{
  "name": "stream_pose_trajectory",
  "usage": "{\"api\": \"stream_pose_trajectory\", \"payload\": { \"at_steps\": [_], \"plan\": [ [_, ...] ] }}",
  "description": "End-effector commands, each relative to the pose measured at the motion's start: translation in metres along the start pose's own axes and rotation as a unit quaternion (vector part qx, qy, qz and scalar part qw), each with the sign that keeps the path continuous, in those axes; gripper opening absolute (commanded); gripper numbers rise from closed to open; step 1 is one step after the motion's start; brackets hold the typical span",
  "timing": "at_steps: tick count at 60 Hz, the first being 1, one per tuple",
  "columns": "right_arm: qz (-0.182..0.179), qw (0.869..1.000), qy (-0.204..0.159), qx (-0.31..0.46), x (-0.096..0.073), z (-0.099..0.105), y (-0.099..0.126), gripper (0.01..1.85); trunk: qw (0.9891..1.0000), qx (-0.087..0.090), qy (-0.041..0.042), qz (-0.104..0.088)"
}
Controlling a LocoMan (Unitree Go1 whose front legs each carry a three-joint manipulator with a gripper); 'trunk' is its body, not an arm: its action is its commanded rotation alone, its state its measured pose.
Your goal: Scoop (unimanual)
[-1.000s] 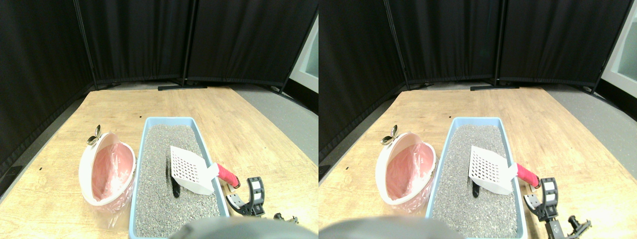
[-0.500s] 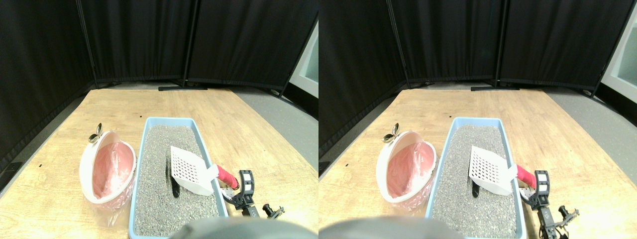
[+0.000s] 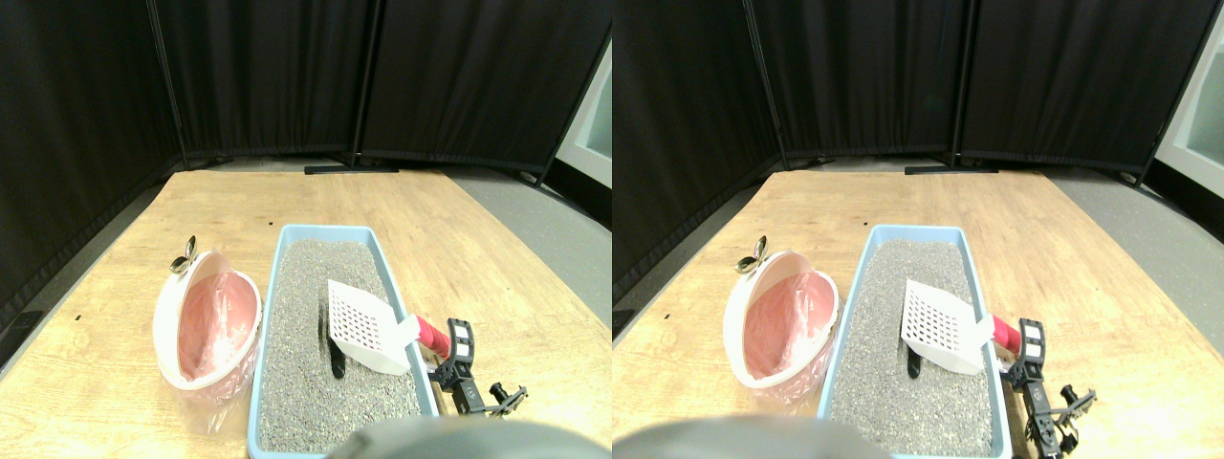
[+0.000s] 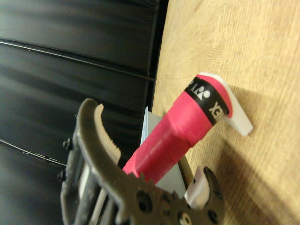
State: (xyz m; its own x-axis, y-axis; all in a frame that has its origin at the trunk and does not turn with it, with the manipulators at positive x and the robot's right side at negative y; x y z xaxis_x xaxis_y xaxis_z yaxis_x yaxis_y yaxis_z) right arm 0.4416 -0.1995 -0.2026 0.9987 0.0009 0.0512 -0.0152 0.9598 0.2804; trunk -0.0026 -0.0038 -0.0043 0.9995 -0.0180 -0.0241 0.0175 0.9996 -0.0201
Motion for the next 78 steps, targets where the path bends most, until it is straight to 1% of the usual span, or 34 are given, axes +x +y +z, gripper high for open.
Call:
{"api": "stream_pose_trajectory", "payload": {
  "at_steps": [1, 12, 20, 27, 39, 43, 48, 52, 55, 57, 58, 59, 60, 61, 62, 63, 65, 67, 69, 73, 78],
  "plan": [
    [0.006, 1.000, -0.019, -0.002, 0.005, 0.007, 0.001, 0.94, 1.0000, -0.007, 0.0049, 0.002],
    [0.007, 1.000, -0.019, -0.001, 0.012, 0.007, -0.002, 0.94, 0.9999, -0.010, 0.0038, 0.003],
    [0.006, 1.000, -0.020, -0.001, 0.016, 0.007, -0.002, 0.92, 1.0000, -0.009, 0.0009, 0.003],
    [-0.001, 1.000, -0.015, -0.002, 0.020, 0.008, -0.002, 0.95, 1.0000, -0.008, -0.0007, 0.001],
    [-0.003, 1.000, -0.012, 0.006, 0.027, 0.007, -0.001, 0.95, 1.0000, -0.008, 0.0032, 0.000],
    [-0.009, 1.000, -0.006, 0.009, 0.028, 0.007, -0.001, 0.94, 1.0000, -0.008, 0.0042, 0.001],
    [-0.009, 1.000, -0.004, 0.010, 0.031, 0.005, -0.001, 0.94, 1.0000, -0.009, 0.0027, 0.003],
    [-0.005, 1.000, -0.007, 0.012, 0.033, 0.004, -0.002, 0.90, 1.0000, -0.008, 0.0037, 0.004],
    [-0.003, 1.000, -0.007, 0.018, 0.035, 0.003, -0.002, 0.84, 0.9999, -0.008, 0.0047, 0.003],
    [-0.005, 1.000, -0.004, 0.019, 0.036, 0.004, -0.002, 0.73, 0.9999, -0.009, 0.0046, 0.003],
    [-0.005, 1.000, -0.004, 0.019, 0.036, 0.004, -0.002, 0.73, 0.9999, -0.009, 0.0045, 0.003],
    [-0.004, 1.000, -0.005, 0.020, 0.037, 0.004, -0.002, 0.63, 0.9999, -0.010, 0.0041, 0.004],
    [-0.003, 1.000, -0.007, 0.019, 0.037, 0.004, -0.002, 0.58, 0.9999, -0.010, 0.0049, 0.004],
    [-0.004, 1.000, -0.011, 0.022, 0.039, 0.003, -0.002, 0.39, 0.9999, -0.010, 0.0057, 0.003],
    [-0.004, 1.000, -0.011, 0.022, 0.039, 0.003, -0.002, 0.39, 0.9999, -0.010, 0.0057, 0.003],
    [-0.005, 1.000, -0.012, 0.023, 0.039, 0.003, -0.003, 0.33, 0.9999, -0.010, 0.0062, 0.003],
    [-0.004, 1.000, -0.015, 0.025, 0.040, 0.003, -0.003, 0.14, 0.9999, -0.010, 0.0066, 0.003],
    [-0.005, 0.999, -0.021, 0.025, 0.041, 0.003, -0.004, 0.08, 0.9999, -0.010, 0.0080, 0.003],
    [-0.008, 0.999, -0.026, 0.022, 0.041, 0.003, -0.004, 0.06, 0.9999, -0.011, 0.0084, 0.003],
    [-0.009, 0.999, -0.025, 0.023, 0.042, 0.003, -0.005, 0.06, 0.9999, -0.011, 0.0088, 0.003],
    [-0.020, 1.000, -0.015, 0.017, 0.044, 0.004, -0.006, 0.06, 0.9999, -0.013, 0.0080, 0.005]
  ]
}}
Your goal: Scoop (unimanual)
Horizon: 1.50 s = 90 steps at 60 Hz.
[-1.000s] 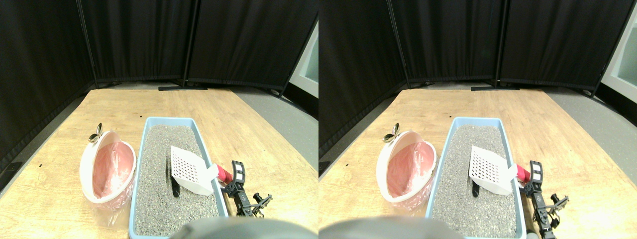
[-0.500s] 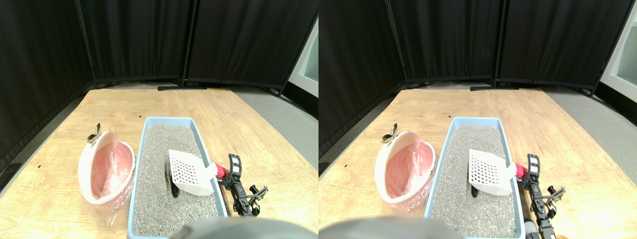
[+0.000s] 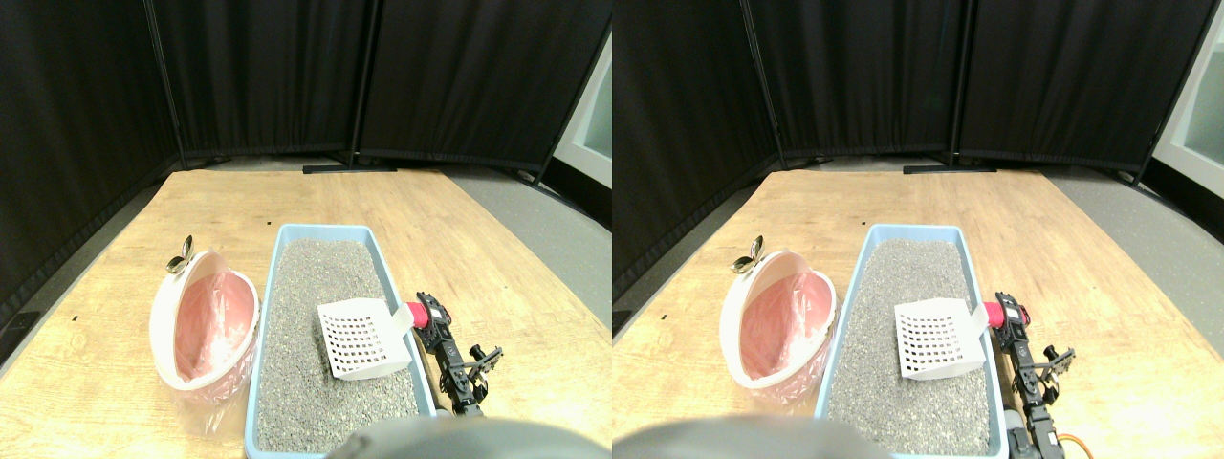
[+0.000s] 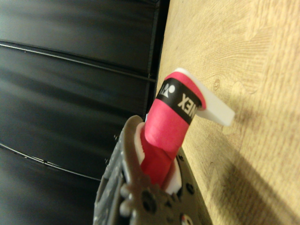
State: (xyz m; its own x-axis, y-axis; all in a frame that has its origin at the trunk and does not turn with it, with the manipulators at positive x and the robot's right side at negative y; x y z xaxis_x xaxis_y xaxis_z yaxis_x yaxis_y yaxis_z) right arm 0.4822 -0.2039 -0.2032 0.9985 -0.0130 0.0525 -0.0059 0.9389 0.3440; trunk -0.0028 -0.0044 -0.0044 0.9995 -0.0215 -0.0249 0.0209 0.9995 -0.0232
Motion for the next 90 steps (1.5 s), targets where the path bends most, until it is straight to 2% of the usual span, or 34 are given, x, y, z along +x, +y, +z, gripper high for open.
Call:
{"api": "stream_pose_trajectory", "payload": {
  "at_steps": [1, 12, 22, 24, 28, 35, 41, 48, 57, 70, 76, 79, 82, 88, 90],
  "plan": [
    [-0.013, 1.000, -0.012, -0.017, 0.003, 0.006, -0.001, 0.06, 0.9999, -0.012, 0.0075, 0.007],
    [-0.009, 0.999, -0.006, -0.032, 0.004, 0.009, 0.000, 0.06, 0.9998, -0.016, 0.0072, 0.010],
    [0.030, 0.995, -0.039, -0.081, 0.003, 0.016, 0.001, 0.06, 0.9997, -0.019, 0.0072, 0.012],
    [0.035, 0.994, -0.046, -0.095, 0.001, 0.020, 0.003, 0.06, 0.9997, -0.019, 0.0078, 0.012],
    [0.074, 0.986, -0.080, -0.127, -0.003, 0.038, 0.008, 0.06, 0.9997, -0.020, 0.0083, 0.012],
    [0.088, 0.982, -0.095, -0.140, -0.006, 0.061, 0.015, 0.06, 0.9996, -0.022, 0.0085, 0.013],
    [0.118, 0.972, -0.123, -0.161, -0.006, 0.085, 0.022, 0.06, 0.9996, -0.024, 0.0077, 0.014],
    [0.126, 0.966, -0.136, -0.181, -0.005, 0.104, 0.028, 0.06, 0.9995, -0.026, 0.0065, 0.016],
    [0.153, 0.955, -0.140, -0.211, -0.002, 0.119, 0.033, 0.06, 0.9991, -0.034, 0.0101, 0.023],
    [0.167, 0.945, -0.135, -0.246, 0.003, 0.128, 0.036, 0.06, 0.9977, -0.052, 0.0142, 0.042],
    [0.178, 0.937, -0.128, -0.271, 0.007, 0.130, 0.038, 0.06, 0.9965, -0.062, 0.0185, 0.052],
    [0.171, 0.934, -0.115, -0.291, 0.008, 0.132, 0.040, 0.06, 0.9959, -0.067, 0.0198, 0.058],
    [0.184, 0.929, -0.109, -0.303, 0.010, 0.134, 0.040, 0.06, 0.9952, -0.072, 0.0218, 0.062],
    [0.186, 0.925, -0.104, -0.314, 0.013, 0.134, 0.040, 0.06, 0.9940, -0.079, 0.0287, 0.069],
    [0.176, 0.924, -0.095, -0.325, 0.014, 0.135, 0.041, 0.06, 0.9937, -0.082, 0.0310, 0.070]
  ]
}}
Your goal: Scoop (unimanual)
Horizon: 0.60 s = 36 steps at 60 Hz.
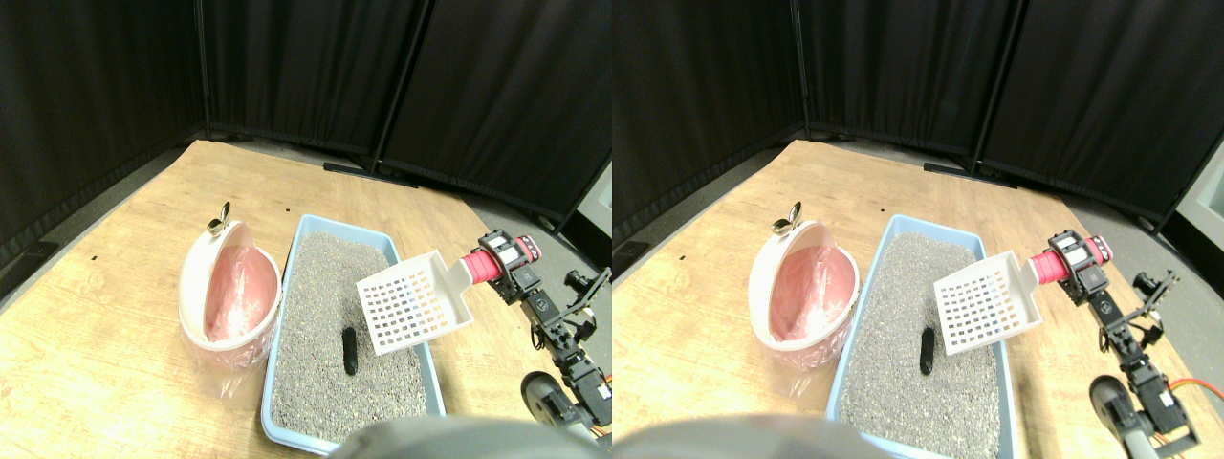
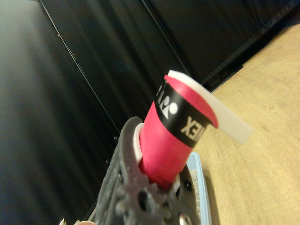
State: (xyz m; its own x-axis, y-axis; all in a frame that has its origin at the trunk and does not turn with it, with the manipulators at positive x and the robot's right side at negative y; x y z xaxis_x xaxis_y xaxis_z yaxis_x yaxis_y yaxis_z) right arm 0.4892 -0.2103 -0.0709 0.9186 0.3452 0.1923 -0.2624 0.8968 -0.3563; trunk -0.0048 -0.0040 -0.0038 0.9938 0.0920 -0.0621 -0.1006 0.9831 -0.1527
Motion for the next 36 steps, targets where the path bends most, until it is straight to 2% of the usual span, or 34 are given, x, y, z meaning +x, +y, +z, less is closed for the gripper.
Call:
{"api": "stream_pose_trajectory", "payload": {
  "at_steps": [1, 3, 5, 7, 8, 30, 33, 36],
  "plan": [
    [-0.014, 1.000, -0.020, -0.005, 0.000, 0.008, -0.004, 0.06, 0.9996, -0.014, 0.0183, 0.013],
    [-0.017, 1.000, -0.013, -0.012, 0.001, 0.009, -0.004, 0.06, 0.9995, -0.017, 0.0203, 0.015],
    [-0.003, 0.999, -0.029, -0.023, 0.002, 0.009, -0.004, 0.06, 0.9994, -0.019, 0.0226, 0.015],
    [-0.003, 0.999, -0.026, -0.026, 0.003, 0.009, -0.003, 0.06, 0.9993, -0.022, 0.0237, 0.017],
    [-0.010, 0.999, -0.008, -0.030, 0.003, 0.009, -0.003, 0.06, 0.9993, -0.023, 0.0253, 0.018],
    [-0.004, 0.995, -0.001, -0.099, 0.017, 0.005, 0.006, 0.06, 0.9978, -0.037, 0.0498, 0.021],
    [0.004, 0.993, -0.006, -0.118, 0.019, 0.005, 0.007, 0.18, 0.9976, -0.038, 0.0530, 0.021],
    [0.011, 0.992, -0.009, -0.125, 0.020, 0.005, 0.008, 0.20, 0.9975, -0.039, 0.0543, 0.021]
  ]
}}
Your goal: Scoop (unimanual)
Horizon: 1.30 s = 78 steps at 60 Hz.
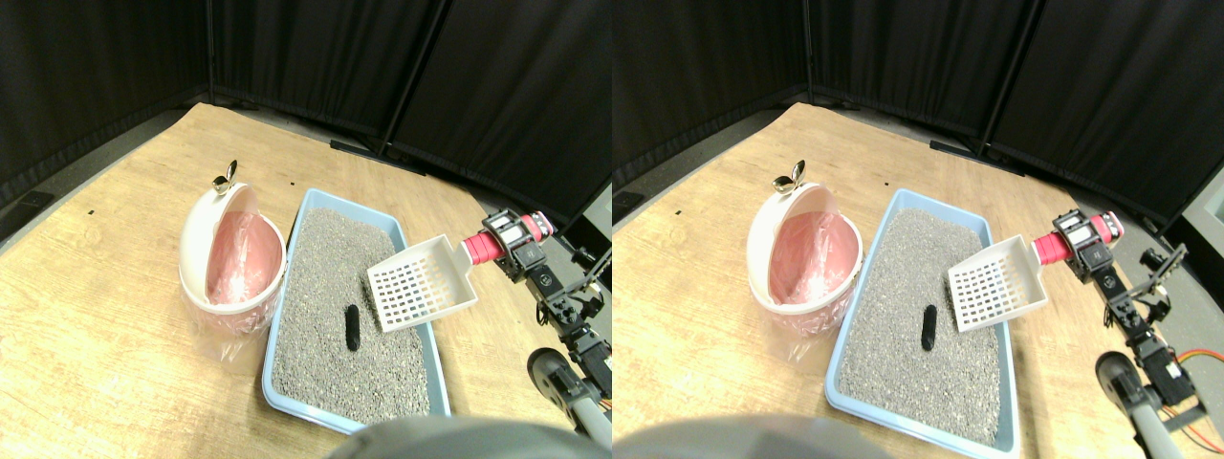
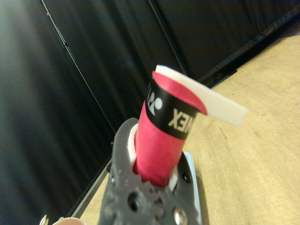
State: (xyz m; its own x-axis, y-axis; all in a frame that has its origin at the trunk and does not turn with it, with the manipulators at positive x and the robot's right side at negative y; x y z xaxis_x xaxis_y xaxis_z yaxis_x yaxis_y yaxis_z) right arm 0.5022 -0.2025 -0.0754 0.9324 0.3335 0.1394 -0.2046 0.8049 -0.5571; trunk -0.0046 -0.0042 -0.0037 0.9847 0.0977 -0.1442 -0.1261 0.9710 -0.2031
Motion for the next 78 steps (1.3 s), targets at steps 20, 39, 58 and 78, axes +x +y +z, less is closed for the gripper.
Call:
{"api": "stream_pose_trajectory", "payload": {
  "at_steps": [20, 39, 58, 78],
  "plan": [
    [0.011, 0.999, -0.027, -0.043, 0.006, 0.019, 0.008, 0.17, 0.9997, -0.015, 0.0204, 0.008],
    [0.039, 0.995, -0.029, -0.082, -0.001, 0.032, 0.011, 0.08, 0.9997, -0.012, 0.0209, 0.004],
    [0.037, 0.996, 0.008, -0.082, -0.002, 0.019, 0.021, 0.06, 0.9997, -0.011, 0.0200, 0.005],
    [0.040, 0.994, 0.021, -0.104, 0.002, 0.003, 0.029, 0.06, 0.9997, -0.010, 0.0212, 0.008]
  ]
}}
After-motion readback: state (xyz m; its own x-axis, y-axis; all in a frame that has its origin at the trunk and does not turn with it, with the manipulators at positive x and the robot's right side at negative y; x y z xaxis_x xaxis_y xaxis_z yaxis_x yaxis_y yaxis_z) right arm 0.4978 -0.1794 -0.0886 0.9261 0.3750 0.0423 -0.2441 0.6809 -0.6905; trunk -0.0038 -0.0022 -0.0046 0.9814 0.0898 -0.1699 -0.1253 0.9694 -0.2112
